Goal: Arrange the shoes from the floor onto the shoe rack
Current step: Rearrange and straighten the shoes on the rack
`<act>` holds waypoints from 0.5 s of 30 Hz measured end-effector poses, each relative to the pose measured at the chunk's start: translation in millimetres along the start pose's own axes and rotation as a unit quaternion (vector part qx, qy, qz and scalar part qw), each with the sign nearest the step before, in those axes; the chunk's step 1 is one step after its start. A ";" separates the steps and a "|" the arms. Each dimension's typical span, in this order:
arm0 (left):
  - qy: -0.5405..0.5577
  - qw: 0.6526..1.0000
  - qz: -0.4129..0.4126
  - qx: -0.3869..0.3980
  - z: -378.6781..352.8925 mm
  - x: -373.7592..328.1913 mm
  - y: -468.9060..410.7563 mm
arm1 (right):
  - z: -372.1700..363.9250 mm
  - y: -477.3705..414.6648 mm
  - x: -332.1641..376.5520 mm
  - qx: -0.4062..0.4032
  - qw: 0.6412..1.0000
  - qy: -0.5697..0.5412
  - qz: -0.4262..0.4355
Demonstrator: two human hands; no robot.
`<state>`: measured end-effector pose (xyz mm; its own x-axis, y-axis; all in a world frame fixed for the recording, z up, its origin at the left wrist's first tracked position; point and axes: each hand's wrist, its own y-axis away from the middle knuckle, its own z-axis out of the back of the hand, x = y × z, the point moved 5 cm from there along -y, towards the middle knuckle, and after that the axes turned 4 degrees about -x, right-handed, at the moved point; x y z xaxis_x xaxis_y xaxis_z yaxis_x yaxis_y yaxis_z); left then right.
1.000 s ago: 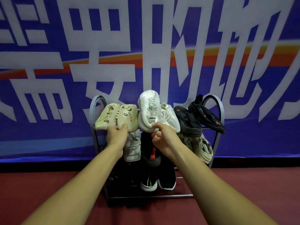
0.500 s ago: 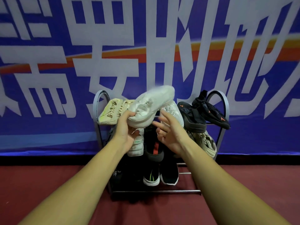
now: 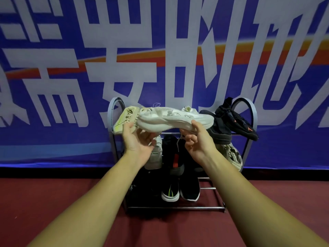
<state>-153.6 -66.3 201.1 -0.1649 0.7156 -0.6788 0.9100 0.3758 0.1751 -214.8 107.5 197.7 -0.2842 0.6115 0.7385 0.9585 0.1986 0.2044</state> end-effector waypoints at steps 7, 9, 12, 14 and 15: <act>-0.082 0.996 0.022 0.020 -18.8 17.4 4.5 | -4.3 8.9 -6.1 0.012 0.999 0.046 -0.015; -0.081 0.996 0.025 0.030 -23.4 15.9 5.1 | -4.4 12.6 -7.3 0.028 0.997 0.074 -0.026; -0.064 0.998 0.005 0.015 -22.6 11.5 -0.2 | -1.7 19.0 -10.7 0.046 0.989 0.130 -0.051; -0.060 0.998 -0.010 -0.005 -21.1 5.6 -3.2 | 2.7 20.0 -10.4 0.047 0.988 0.133 -0.063; -0.057 0.998 -0.019 -0.016 -20.1 2.2 -3.5 | 5.6 19.4 -8.3 0.038 0.990 0.123 -0.060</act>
<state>-164.9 -54.2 213.3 -0.1526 0.6305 -0.7610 0.8908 0.4213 0.1704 -194.0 110.5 191.9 -0.3738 0.3757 0.8480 0.9107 0.3218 0.2588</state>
